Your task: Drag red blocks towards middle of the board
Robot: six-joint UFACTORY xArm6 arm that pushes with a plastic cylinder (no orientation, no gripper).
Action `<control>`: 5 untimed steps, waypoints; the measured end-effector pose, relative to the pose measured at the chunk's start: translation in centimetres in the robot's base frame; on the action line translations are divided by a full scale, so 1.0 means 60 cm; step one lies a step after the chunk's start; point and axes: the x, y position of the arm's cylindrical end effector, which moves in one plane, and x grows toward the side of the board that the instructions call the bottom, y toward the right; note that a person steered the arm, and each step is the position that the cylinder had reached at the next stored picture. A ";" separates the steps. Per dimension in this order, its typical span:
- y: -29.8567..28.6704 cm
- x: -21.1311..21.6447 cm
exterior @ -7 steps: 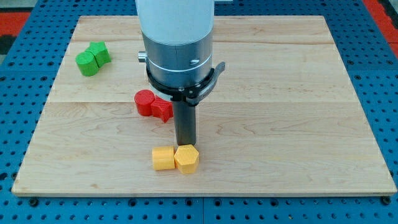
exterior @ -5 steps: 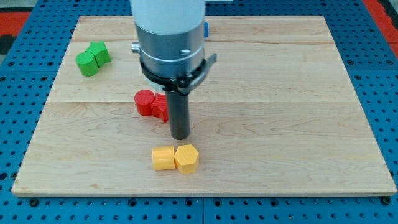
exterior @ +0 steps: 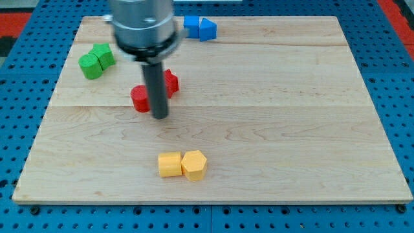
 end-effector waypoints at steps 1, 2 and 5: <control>-0.075 -0.016; -0.045 -0.073; -0.049 -0.138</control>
